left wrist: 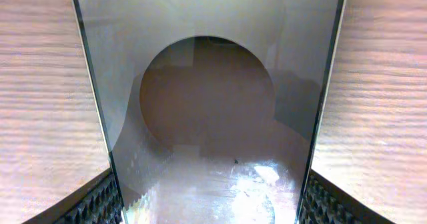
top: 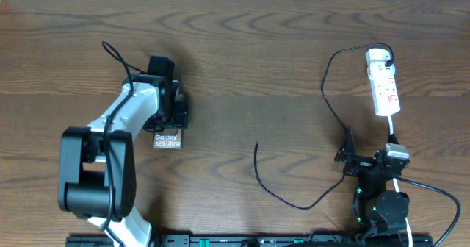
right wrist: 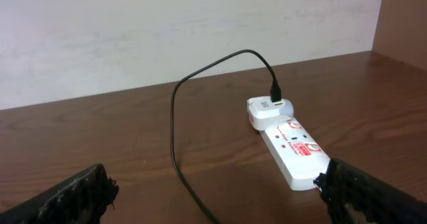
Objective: Plug charger to phone and switch on socket
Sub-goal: 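Lift the phone with the left gripper and tilt it upright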
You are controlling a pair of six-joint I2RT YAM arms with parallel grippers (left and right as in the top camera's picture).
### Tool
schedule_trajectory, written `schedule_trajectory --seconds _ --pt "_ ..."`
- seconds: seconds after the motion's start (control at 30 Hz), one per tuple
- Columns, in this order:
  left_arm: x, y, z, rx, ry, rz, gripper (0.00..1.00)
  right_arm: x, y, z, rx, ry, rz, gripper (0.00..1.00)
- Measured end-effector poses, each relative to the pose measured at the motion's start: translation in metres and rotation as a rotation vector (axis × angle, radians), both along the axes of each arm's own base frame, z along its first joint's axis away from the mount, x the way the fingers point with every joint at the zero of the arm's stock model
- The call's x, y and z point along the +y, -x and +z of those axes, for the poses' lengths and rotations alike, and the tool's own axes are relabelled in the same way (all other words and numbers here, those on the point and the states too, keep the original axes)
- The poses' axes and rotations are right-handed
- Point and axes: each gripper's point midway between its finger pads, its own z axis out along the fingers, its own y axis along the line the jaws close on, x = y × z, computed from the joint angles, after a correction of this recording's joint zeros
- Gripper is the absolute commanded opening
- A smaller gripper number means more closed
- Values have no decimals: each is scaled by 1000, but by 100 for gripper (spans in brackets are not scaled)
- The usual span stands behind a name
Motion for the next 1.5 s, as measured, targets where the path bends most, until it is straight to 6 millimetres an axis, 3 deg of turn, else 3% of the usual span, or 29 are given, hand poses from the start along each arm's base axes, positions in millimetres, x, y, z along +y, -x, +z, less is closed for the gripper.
schedule_trajectory --seconds 0.37,0.77,1.13,1.5 --pt "-11 -8 71 -195 82 -6 7 0 0 0 0 0 0 99" --pt "-67 2 135 -260 517 93 7 0 0 0 0 0 0 99" --pt "-82 4 181 -59 989 448 7 0 0 0 0 0 0 99" --pt "-82 7 197 278 1152 928 7 0 0 0 0 0 0 99"
